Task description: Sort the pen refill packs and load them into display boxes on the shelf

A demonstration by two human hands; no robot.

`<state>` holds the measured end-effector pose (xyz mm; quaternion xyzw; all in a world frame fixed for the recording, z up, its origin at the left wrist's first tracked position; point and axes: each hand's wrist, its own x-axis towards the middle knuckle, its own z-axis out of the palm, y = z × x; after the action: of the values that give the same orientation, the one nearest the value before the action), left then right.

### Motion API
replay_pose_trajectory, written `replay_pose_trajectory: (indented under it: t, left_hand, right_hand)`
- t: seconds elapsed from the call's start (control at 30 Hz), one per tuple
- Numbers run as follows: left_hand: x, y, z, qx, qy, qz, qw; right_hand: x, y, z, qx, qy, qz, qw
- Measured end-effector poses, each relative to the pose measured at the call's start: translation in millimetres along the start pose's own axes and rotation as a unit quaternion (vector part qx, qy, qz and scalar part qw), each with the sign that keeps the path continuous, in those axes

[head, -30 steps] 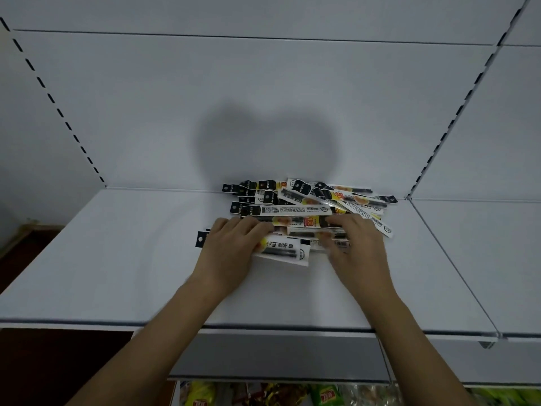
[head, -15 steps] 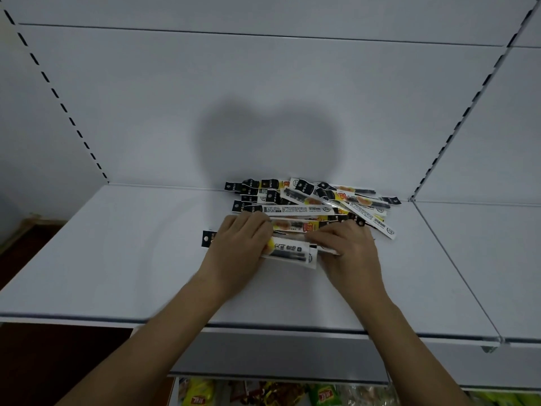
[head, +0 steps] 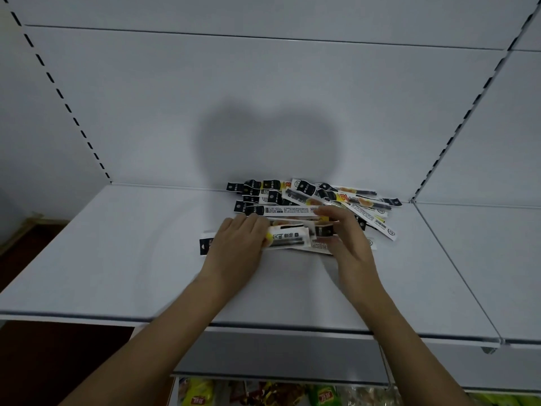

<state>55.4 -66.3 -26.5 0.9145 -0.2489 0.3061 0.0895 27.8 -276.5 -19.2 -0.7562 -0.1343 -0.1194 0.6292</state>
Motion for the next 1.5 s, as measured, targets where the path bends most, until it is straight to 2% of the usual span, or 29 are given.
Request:
replay_pose_trajectory:
  t: [0.07, 0.2, 0.3, 0.4, 0.47, 0.53, 0.57, 0.67, 0.8, 0.9, 1.0, 1.07, 1.1, 1.13, 1.17, 1.2, 1.23, 1.27, 1.3, 1.4, 1.43, 1.5]
  left_hand:
    - [1, 1, -1, -0.003, -0.006, 0.003, 1.000]
    - [-1, 1, -6, 0.005, -0.035, 0.007, 0.999]
    - [-1, 2, -8, 0.009, -0.045, 0.008, 0.999]
    - [0, 4, -9, 0.012, -0.050, 0.016, 0.999]
    - [-1, 3, -9, 0.019, -0.067, -0.001, 0.998]
    - [-3, 1, -6, 0.025, -0.072, -0.009, 0.997]
    - [-4, 0, -4, 0.016, -0.066, -0.006, 0.998]
    - [-4, 0, -2, -0.024, -0.030, 0.006, 0.999]
    - [-3, 1, -13, -0.106, -0.001, -0.011, 0.994]
    - [0, 3, -15, -0.181, -0.079, -0.105, 0.975]
    - [0, 1, -7, -0.123, -0.128, -0.109, 0.978]
    - [1, 0, -11, -0.100, -0.077, -0.099, 0.987]
    - [1, 1, -18, -0.136, -0.034, -0.108, 0.984]
    - [3, 3, -27, -0.197, 0.013, -0.130, 0.972]
    - [4, 6, -34, -0.283, 0.059, -0.167, 0.943]
    - [6, 9, -40, -0.383, 0.088, -0.209, 0.896]
    - [7, 13, -47, -0.463, 0.083, -0.253, 0.846]
    - [7, 16, -51, -0.506, 0.061, -0.280, 0.813]
    - [5, 17, -49, -0.510, 0.026, -0.286, 0.811]
    - [-4, 17, -36, -0.415, -0.082, -0.261, 0.868]
    - [-5, 19, -34, -0.405, -0.087, -0.256, 0.874]
    - [-1, 28, -37, -0.434, -0.070, -0.250, 0.863]
  right_hand:
    - [-1, -9, 12, 0.009, -0.011, 0.004, 1.000]
    - [-7, -12, 45, -0.074, -0.078, 0.018, 0.994]
    - [-7, -12, 46, -0.064, -0.121, 0.034, 0.990]
    - [-6, -7, 31, -0.100, -0.035, 0.010, 0.994]
    - [-6, 0, 18, -0.192, 0.034, -0.021, 0.981]
    - [-6, 8, 9, -0.252, 0.069, -0.033, 0.965]
    - [-7, 9, 7, -0.246, 0.077, -0.027, 0.966]
    - [-7, 9, 7, -0.229, 0.068, -0.016, 0.971]
    - [-7, 9, 12, -0.339, -0.001, -0.057, 0.939]
    - [-7, 12, 17, -0.393, -0.017, -0.072, 0.917]
    - [-10, 11, 19, -0.373, -0.006, -0.055, 0.926]
    - [-13, 3, 20, -0.337, 0.004, -0.022, 0.941]
    - [-15, -3, 21, -0.325, 0.011, -0.008, 0.946]
    - [-17, -9, 21, -0.318, 0.018, 0.006, 0.948]
    - [-20, -14, 21, -0.318, 0.025, 0.016, 0.948]
    - [-22, -19, 22, -0.323, 0.031, 0.024, 0.946]
    - [-25, -23, 22, -0.330, 0.033, 0.031, 0.943]
    - [-28, -26, 22, -0.336, 0.033, 0.038, 0.940]
    - [-32, -28, 21, -0.340, 0.030, 0.047, 0.939]
    - [-42, -35, 16, -0.351, 0.015, 0.087, 0.932]
    - [-46, -38, 12, -0.355, 0.011, 0.098, 0.930]
    - [-56, -45, 1, -0.364, 0.006, 0.114, 0.924]
